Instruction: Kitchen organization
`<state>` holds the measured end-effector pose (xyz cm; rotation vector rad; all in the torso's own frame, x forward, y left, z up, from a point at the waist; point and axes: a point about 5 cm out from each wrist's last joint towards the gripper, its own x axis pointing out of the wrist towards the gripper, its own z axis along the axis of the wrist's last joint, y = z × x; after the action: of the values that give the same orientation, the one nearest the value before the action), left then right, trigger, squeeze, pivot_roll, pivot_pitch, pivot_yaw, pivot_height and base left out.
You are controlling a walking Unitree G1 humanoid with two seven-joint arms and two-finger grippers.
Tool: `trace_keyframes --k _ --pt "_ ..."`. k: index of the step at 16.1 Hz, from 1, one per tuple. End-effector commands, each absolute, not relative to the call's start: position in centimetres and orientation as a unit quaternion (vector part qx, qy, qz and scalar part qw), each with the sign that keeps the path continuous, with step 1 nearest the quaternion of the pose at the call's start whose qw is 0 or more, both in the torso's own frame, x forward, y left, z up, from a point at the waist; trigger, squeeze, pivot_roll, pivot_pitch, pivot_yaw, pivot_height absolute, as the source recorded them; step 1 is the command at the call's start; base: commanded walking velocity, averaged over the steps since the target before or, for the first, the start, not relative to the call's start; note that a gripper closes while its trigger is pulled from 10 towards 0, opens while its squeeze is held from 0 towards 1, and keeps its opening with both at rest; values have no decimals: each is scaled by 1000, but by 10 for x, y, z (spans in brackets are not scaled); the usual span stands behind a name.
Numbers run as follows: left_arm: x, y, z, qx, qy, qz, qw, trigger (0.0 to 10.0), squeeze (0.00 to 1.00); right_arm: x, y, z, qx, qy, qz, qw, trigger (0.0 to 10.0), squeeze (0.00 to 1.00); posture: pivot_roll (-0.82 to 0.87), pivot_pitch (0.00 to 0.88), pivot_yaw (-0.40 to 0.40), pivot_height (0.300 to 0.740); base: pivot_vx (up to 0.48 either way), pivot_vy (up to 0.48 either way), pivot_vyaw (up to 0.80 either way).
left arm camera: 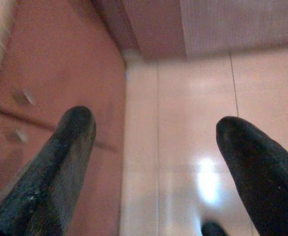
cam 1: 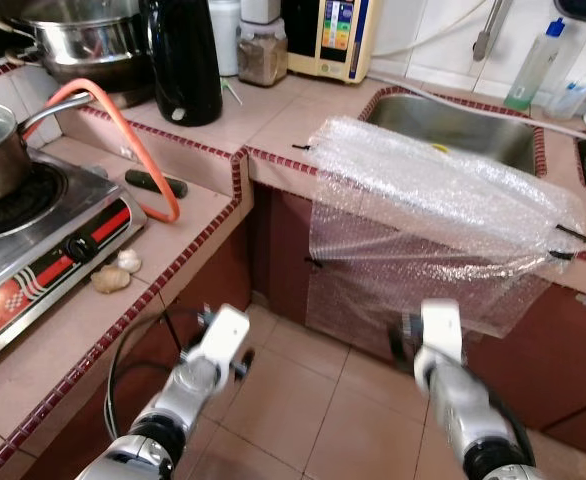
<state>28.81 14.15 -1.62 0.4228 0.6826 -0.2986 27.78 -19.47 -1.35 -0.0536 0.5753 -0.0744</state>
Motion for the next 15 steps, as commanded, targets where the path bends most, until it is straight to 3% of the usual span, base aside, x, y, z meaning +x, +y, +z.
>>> trace_keyframes --k 1,2,15 --pt "274 156 -30 173 386 -112 899 10000 0 258 -199 -33 -30 336 -42 940 10000 0 -24 0 -31 740 0 0 0" --pt "269 162 -34 141 409 -92 897 10000 0 251 -200 -39 -21 351 -46 935 10000 0 -25 0 -33 740 0 0 -769" --pt "271 169 -32 212 384 -116 891 10000 0 251 -196 -41 -3 350 -50 935 10000 0 -52 0 -9 740 0 0 -755"
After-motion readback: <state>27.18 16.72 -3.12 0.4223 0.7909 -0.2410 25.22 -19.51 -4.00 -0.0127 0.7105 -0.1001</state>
